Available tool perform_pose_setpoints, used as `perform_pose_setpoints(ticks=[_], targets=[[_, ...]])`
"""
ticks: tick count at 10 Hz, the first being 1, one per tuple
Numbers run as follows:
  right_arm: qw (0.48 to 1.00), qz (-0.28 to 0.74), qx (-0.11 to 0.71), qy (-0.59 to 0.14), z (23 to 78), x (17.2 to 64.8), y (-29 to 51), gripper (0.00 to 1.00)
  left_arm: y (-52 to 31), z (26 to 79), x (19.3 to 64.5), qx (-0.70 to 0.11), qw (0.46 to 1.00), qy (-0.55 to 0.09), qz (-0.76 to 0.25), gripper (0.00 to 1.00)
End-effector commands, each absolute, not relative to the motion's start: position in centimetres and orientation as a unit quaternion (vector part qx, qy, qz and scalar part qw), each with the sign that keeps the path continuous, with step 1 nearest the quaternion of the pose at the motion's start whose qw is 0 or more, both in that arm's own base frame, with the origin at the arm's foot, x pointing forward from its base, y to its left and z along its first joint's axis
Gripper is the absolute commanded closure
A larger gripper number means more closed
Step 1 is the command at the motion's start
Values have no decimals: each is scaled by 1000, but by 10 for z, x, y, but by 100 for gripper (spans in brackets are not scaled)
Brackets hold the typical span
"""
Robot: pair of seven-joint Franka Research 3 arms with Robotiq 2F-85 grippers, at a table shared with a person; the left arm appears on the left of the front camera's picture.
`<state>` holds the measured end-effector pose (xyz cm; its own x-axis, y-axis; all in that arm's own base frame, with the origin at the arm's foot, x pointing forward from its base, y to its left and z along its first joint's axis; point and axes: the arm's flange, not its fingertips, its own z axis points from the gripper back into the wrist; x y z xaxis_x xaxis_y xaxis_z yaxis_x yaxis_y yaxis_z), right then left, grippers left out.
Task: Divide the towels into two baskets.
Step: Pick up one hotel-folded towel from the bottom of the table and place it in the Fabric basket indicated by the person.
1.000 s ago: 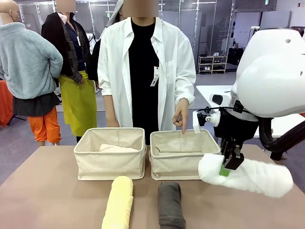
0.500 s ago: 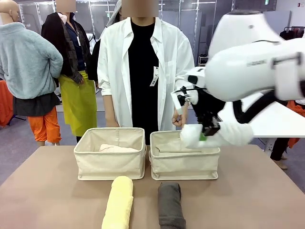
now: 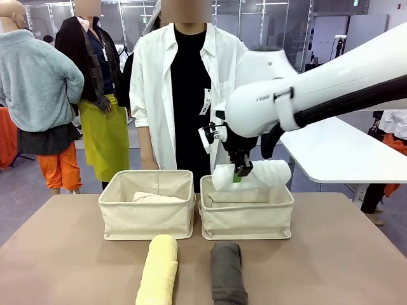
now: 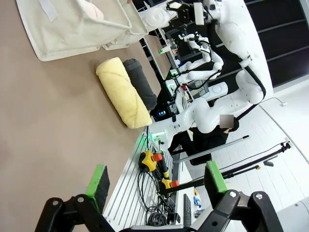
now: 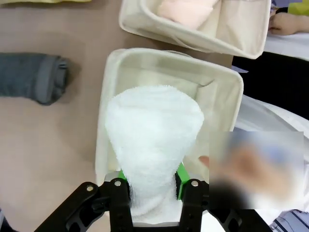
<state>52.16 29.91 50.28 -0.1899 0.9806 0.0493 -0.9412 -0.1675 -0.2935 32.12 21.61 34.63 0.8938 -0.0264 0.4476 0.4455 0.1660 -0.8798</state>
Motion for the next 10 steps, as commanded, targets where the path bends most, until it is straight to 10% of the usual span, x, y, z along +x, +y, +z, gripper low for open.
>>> perform_pose_setpoints(ticks=[1,5,10], targets=[[640,752,-73,-137,483,557,305,63,217,348,320,-623,745,-174,-163,0],[654,742,-73,-129,443,595,295,63,217,348,320,-623,745,-174,-163,0],[658,739,-83,-117,437,599,288,0,217,348,320,-623,745,-174,-163,0]])
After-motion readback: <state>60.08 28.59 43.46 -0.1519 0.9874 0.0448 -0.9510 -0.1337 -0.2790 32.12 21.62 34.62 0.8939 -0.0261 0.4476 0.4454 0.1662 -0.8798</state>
